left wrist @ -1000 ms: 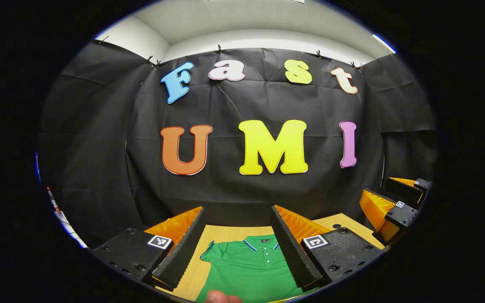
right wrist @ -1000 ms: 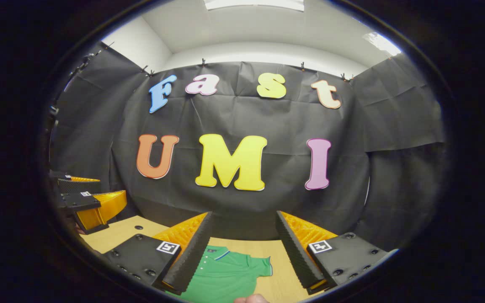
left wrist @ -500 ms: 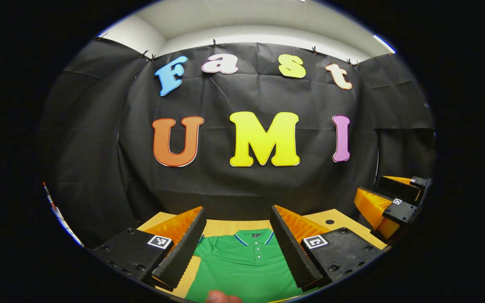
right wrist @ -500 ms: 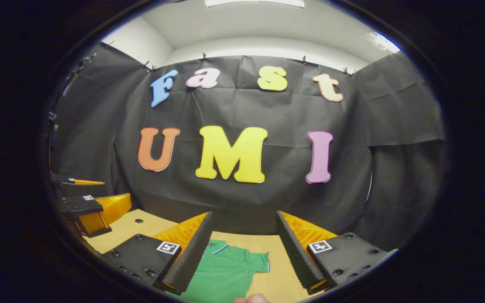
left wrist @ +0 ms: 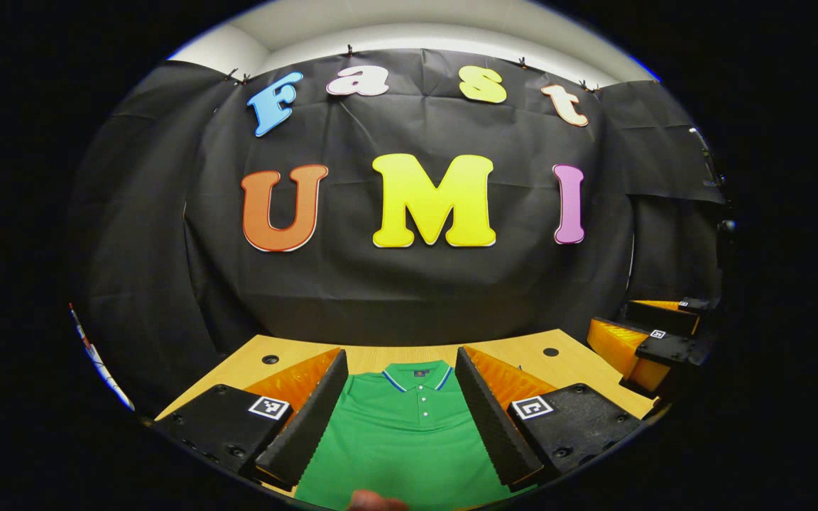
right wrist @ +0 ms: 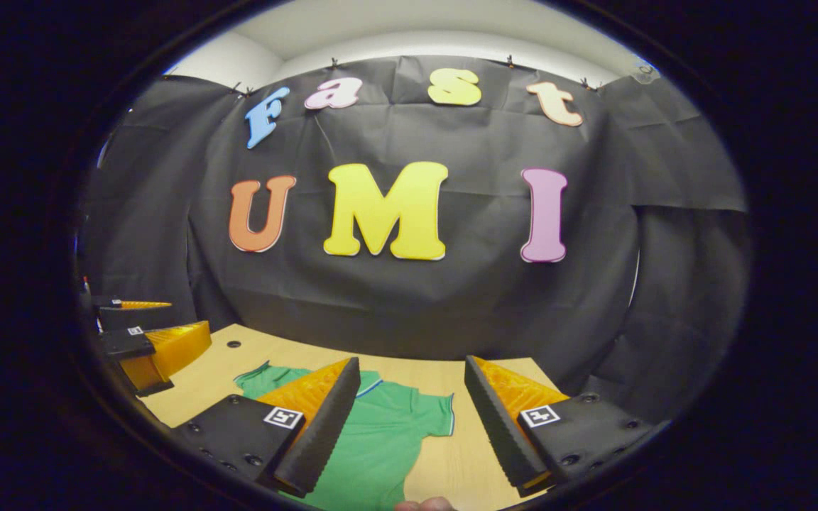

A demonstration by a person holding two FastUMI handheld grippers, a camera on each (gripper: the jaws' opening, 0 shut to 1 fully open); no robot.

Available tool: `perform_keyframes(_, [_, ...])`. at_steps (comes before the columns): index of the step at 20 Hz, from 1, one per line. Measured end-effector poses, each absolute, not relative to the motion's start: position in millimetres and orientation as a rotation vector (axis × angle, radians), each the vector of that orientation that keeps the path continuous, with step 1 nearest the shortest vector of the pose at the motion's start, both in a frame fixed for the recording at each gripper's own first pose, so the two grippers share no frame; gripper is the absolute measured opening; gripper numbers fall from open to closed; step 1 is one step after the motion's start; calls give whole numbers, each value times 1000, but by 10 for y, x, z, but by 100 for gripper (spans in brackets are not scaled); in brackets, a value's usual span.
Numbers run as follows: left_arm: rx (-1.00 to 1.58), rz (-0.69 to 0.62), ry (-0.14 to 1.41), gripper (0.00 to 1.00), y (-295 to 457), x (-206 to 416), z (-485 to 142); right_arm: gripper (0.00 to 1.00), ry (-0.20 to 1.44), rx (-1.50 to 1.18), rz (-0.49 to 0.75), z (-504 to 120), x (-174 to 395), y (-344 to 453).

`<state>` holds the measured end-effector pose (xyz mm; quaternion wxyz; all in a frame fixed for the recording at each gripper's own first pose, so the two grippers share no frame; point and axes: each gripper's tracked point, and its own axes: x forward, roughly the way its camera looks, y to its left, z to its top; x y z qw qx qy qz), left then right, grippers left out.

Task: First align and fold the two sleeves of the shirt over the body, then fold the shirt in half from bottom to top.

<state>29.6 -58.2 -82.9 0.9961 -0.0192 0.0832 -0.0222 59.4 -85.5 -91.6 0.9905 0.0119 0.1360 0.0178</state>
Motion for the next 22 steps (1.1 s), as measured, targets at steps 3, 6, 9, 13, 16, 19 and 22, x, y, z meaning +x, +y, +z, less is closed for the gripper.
perform_keyframes(3, [-27, -40, 186, 98, -618, 342, -869, 92, 381, 28, 52, -1226, 774, -992])
perform_keyframes(6, [-14, -44, 192, 98, -680, 392, -846, 92, 506, 34, 110, -1575, 952, -1033])
perform_keyframes(9, [-11, -43, 195, 98, -725, 440, -827, 93, 578, 61, 116, -1820, 1166, -1162])
perform_keyframes(13, [-8, -19, 220, 98, -673, 476, -896, 92, 696, 127, 98, -2251, 1545, -1330])
perform_keyframes(16, [4, 23, 242, 98, -542, 504, -949, 92, 767, 185, 59, -2584, 1880, -1434])
perform_keyframes(19, [20, 65, 259, 98, -401, 518, -993, 97, 807, 175, 54, -2956, 2151, -1494])
perform_keyframes(22, [17, 127, 287, 99, -214, 514, -1093, 97, 847, 174, 56, -3335, 2326, -1497])
